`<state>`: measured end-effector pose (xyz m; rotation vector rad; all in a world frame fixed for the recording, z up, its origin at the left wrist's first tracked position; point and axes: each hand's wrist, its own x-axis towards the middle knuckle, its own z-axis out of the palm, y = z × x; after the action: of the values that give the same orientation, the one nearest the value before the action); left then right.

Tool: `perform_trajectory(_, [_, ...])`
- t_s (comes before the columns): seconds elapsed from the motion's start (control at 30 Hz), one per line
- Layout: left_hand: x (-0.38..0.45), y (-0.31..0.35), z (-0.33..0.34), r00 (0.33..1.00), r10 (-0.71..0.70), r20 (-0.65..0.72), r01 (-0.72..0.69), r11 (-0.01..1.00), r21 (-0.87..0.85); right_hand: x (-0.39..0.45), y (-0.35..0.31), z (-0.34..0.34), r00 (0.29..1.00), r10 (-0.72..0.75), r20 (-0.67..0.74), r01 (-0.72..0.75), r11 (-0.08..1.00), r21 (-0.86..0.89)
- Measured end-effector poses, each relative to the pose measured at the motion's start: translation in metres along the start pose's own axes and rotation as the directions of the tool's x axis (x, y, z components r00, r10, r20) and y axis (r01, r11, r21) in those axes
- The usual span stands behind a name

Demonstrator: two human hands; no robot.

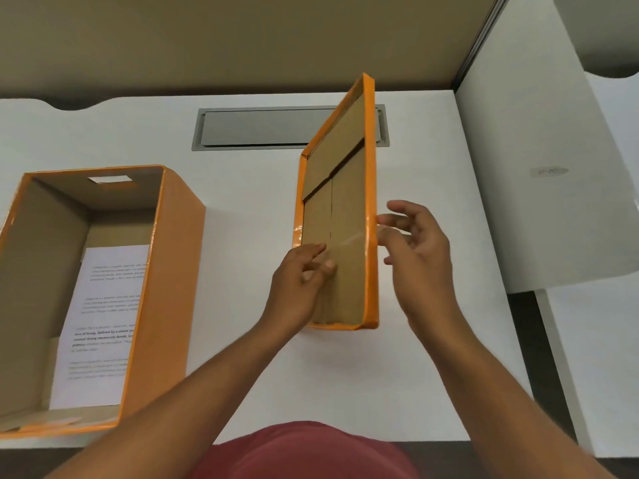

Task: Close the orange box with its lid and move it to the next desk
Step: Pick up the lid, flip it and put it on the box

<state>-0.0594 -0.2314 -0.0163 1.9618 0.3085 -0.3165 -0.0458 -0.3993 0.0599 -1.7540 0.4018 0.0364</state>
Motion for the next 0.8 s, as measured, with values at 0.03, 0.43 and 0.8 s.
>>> perform_trajectory(0.03, [-0.005, 0.011, -0.005, 1.0, -0.021, 0.003, 0.021, 0.997, -0.078, -0.003, -0.002, 0.006, 1.0, -0.025, 0.018, 0.025, 1.0, -0.01])
perform_trajectory(0.43, [-0.029, 0.083, -0.036, 0.993, 0.039, 0.112, -0.067, 0.964, 0.256, 0.003, 0.017, 0.03, 1.0, 0.019, 0.004, -0.02, 0.995, 0.094])
perform_trajectory(0.8, [-0.034, 0.054, -0.086, 0.992, 0.087, -0.093, -0.076, 0.991, 0.11, 0.017, 0.101, 0.075, 0.929, 0.313, 0.196, -0.304, 0.95, -0.077])
